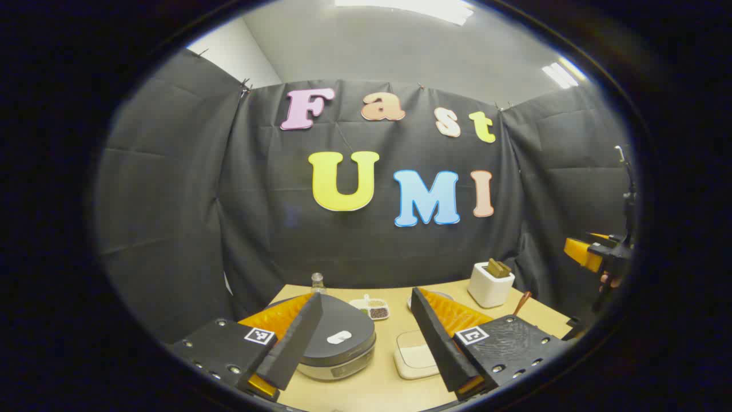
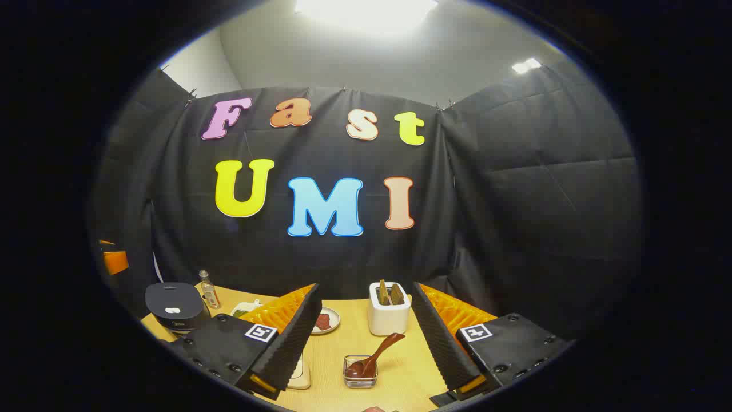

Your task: Close the left gripper, press the button to open the rice cooker; take a wooden spoon from the chopstick holder with the right hand, scoop a spoonful of rice and pour it into the rice cooker, then put the wooden spoon back into the chopstick holder.

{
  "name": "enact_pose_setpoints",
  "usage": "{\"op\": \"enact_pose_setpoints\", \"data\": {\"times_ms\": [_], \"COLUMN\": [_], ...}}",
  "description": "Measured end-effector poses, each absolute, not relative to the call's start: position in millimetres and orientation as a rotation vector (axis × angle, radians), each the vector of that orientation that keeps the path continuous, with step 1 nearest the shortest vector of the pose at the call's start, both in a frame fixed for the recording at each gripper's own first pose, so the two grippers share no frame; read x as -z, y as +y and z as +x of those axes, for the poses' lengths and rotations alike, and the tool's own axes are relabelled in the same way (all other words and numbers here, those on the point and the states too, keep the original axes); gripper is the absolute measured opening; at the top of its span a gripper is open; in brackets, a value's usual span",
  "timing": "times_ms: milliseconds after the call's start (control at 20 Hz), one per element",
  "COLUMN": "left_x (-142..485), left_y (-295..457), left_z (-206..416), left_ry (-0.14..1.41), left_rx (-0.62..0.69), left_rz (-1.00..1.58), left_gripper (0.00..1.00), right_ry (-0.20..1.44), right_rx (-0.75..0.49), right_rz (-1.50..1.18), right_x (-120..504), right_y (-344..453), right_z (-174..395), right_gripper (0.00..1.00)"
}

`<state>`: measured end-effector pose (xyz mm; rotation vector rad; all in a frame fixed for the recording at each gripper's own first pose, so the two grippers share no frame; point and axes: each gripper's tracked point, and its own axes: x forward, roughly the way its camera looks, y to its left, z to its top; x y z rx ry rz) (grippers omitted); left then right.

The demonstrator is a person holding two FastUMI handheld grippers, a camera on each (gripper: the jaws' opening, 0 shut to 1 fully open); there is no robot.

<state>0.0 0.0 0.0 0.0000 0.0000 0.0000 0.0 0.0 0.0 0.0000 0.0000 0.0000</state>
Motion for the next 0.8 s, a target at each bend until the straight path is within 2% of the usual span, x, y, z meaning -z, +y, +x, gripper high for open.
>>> {"op": "enact_pose_setpoints", "data": {"times_ms": [500, 550, 600, 800], "left_x": [12, 12, 11, 17], "left_y": [8, 7, 8, 4], "left_z": [-9, -8, -10, -10], "left_ry": [0.020, 0.019, 0.017, 0.025], "left_rx": [0.007, 0.010, 0.009, 0.016], "left_rz": [0.005, 0.004, 0.001, -0.018], "left_gripper": [0.97, 0.97, 0.98, 0.97], "right_ry": [0.046, 0.049, 0.053, 0.061], "right_rx": [0.023, 0.022, 0.020, 0.019], "right_rz": [0.042, 0.041, 0.040, 0.042], "right_x": [14, 15, 16, 16], "right_y": [4, 4, 5, 3], "right_z": [-4, -4, -3, -5], "right_gripper": [1.00, 0.96, 1.00, 1.00]}}
